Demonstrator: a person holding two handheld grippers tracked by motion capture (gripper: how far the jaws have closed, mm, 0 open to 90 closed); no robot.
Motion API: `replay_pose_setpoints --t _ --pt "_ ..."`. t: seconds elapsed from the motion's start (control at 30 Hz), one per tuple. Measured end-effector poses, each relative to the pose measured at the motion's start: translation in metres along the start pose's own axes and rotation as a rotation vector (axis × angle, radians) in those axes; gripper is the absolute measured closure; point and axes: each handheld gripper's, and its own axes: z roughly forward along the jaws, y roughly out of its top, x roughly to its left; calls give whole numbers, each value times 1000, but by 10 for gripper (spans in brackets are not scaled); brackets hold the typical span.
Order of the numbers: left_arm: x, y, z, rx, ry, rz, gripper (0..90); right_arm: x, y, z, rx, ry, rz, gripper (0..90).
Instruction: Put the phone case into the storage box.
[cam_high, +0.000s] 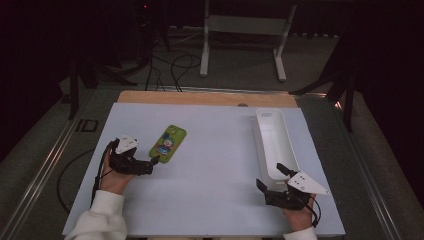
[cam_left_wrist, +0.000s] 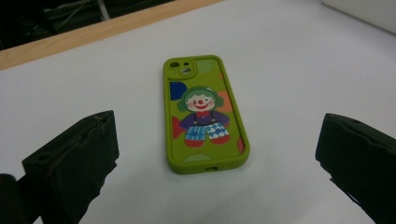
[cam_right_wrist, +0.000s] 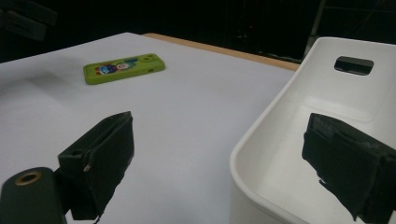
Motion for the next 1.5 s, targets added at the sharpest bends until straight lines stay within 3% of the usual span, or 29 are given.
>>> replay_pose_setpoints --t 0.5,0.8,1.5 --pt "6 5 23 46 -14 -2 0 0 0 0 3 -2 -2 91" --pt "10 4 40 104 -27 -2 0 0 0 0 1 -1 -1 91" --pt "14 6 60 175 -50 -4 0 0 0 1 6 1 -1 91"
